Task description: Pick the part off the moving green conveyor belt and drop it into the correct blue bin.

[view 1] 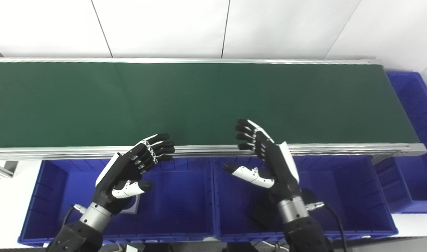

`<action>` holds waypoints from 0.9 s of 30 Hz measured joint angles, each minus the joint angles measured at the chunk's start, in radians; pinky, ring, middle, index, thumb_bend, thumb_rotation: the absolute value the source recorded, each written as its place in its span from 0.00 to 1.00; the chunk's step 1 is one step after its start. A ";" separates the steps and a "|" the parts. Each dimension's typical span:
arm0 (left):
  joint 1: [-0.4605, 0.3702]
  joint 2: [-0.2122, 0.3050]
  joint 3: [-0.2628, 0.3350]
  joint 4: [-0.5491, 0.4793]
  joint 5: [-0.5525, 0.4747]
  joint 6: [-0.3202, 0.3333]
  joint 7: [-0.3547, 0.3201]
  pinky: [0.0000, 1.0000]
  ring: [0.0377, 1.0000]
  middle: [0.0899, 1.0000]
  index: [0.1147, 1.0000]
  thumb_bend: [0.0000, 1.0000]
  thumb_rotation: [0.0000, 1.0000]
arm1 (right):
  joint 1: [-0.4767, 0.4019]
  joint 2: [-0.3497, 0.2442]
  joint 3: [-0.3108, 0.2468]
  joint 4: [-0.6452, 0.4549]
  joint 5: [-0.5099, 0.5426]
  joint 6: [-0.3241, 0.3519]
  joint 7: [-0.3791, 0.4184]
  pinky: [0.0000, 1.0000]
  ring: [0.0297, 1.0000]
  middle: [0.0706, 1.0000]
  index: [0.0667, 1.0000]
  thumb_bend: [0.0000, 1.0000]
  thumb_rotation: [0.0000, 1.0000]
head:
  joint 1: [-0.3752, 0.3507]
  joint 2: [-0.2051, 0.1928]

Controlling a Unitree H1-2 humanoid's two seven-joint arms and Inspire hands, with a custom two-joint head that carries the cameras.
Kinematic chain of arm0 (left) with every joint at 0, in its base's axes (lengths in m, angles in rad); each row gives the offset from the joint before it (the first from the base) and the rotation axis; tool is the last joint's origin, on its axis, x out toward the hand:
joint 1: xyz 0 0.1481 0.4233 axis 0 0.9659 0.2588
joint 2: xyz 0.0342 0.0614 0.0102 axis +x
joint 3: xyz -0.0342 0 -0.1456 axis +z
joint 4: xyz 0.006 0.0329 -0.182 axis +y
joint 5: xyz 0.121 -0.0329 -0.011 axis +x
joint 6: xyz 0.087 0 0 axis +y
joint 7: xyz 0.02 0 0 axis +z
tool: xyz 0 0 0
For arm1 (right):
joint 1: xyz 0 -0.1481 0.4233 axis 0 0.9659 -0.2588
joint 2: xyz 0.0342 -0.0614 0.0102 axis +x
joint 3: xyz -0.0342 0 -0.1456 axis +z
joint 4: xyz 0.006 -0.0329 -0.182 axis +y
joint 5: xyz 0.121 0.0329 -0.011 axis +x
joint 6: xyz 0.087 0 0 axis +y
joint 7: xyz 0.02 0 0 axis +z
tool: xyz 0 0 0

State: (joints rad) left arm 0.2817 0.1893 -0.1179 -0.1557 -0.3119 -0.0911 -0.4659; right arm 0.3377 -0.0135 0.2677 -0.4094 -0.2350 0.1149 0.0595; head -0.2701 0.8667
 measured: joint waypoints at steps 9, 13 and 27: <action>0.023 -0.024 -0.012 -0.008 0.042 -0.007 0.036 0.80 0.88 0.88 0.89 0.99 0.44 | -0.009 -0.040 0.002 0.088 0.076 -0.059 0.032 0.73 0.80 0.83 0.88 0.81 0.60 | 0.049 -0.002; 0.022 -0.029 -0.016 -0.008 0.071 -0.011 0.051 0.81 0.89 0.89 0.91 0.99 0.44 | -0.001 -0.074 -0.005 0.118 0.100 -0.088 0.045 0.74 0.81 0.84 0.89 0.82 0.59 | 0.063 -0.012; 0.023 -0.044 -0.033 0.001 0.130 -0.043 0.079 0.84 0.90 0.89 0.93 0.97 0.42 | 0.017 -0.111 -0.020 0.159 0.149 -0.161 0.070 0.80 0.86 0.87 0.93 0.84 0.64 | 0.144 -0.044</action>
State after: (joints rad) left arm 0.3042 0.1453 -0.1512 -0.1551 -0.1818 -0.1339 -0.3872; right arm 0.3551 -0.1243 0.2475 -0.2500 -0.0856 -0.0457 0.1295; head -0.1260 0.8223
